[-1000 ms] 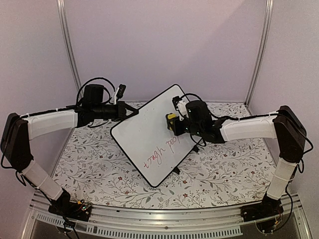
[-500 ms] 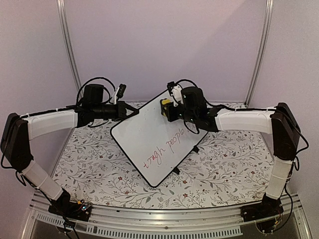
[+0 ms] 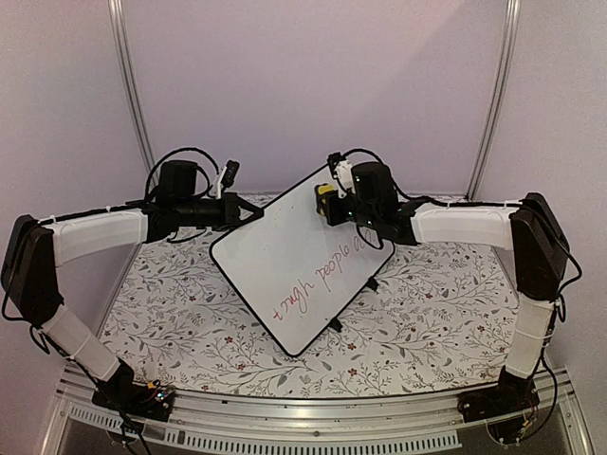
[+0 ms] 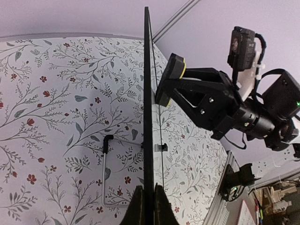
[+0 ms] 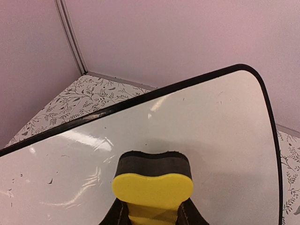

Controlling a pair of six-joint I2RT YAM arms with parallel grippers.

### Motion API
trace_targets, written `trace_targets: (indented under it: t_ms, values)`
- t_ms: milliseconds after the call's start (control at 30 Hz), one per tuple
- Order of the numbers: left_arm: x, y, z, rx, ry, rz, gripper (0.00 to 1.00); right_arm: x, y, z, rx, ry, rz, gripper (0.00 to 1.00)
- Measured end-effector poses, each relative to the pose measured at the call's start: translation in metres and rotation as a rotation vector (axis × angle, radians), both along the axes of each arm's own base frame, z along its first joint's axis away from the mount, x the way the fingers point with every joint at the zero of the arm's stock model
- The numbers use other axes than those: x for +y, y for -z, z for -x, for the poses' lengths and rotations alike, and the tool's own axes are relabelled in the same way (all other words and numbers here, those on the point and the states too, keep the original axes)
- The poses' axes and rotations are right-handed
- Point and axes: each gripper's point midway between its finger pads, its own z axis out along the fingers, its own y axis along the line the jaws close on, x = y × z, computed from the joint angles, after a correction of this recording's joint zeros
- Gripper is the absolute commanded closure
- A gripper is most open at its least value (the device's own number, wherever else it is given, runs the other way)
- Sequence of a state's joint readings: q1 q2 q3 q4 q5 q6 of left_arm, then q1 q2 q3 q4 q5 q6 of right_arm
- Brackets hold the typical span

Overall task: Erase the whiteboard
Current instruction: Erase the whiteboard at the center of the board.

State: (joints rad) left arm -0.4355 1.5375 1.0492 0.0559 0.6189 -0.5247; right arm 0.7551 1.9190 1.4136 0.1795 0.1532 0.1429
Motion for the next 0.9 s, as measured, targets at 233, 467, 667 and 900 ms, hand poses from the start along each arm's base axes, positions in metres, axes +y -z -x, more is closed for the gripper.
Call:
trace_targets:
  t_ms: [233,467,667,900]
  values:
    - [0.002,0.002,-0.001,0.006,-0.011,-0.005,1.0,-0.009,0.025,0.016,0.044,-0.019,-0.001,1.0]
    - [0.002,0.002,-0.001,0.006,-0.01,-0.005,1.0,-0.012,0.039,0.031,0.075,-0.041,-0.023,1.0]
    - [0.002,0.001,-0.001,0.006,-0.009,-0.004,1.0,-0.008,0.043,0.042,0.081,-0.061,-0.019,1.0]
    - [0.001,0.001,-0.001,0.005,-0.006,-0.002,1.0,-0.006,0.047,0.052,0.104,-0.083,-0.03,1.0]
